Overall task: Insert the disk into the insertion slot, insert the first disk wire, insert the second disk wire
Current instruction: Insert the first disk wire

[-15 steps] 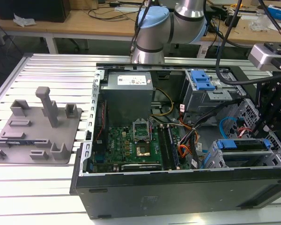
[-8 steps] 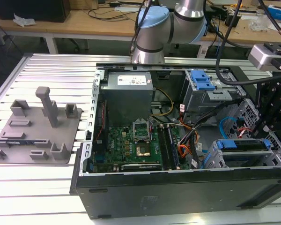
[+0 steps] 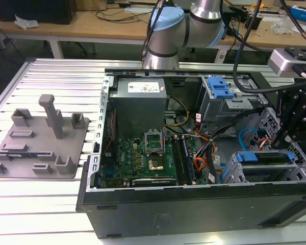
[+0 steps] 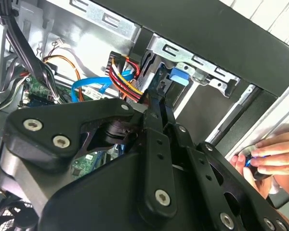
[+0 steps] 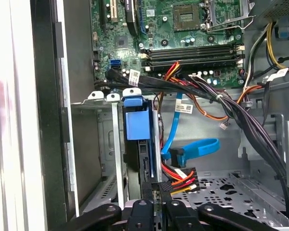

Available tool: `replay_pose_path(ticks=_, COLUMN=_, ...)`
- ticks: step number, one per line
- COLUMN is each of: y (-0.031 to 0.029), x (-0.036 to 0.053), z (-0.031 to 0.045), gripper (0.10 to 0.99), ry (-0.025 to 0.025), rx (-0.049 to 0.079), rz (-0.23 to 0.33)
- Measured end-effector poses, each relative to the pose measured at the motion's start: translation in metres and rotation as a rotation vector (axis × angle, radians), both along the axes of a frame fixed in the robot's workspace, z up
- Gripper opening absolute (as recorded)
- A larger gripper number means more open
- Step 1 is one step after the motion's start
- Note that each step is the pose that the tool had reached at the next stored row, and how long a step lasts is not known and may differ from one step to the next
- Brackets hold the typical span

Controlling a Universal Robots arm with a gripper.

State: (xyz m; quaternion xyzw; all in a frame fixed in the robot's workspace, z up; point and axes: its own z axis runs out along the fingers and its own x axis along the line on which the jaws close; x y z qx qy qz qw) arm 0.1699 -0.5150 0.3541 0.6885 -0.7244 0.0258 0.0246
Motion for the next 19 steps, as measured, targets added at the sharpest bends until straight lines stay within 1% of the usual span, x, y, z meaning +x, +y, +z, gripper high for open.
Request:
replay_pose_path(ticks=2, y=-0.0031, x=0.0, z=0.0, gripper=0.165, ry=-0.0013, rx=0.005, rz=0.003)
replay_pose_path(ticks=5, y=-0.0057, x=0.0, z=0.0, gripper=0.165, ry=-0.0015, rx=0.005, rz=0.007)
replay_pose_path(ticks=19, y=-0.0057, x=-0.0003, z=-0.001, gripper=0.165, ry=-0.0015, rx=0.005, rz=0.011)
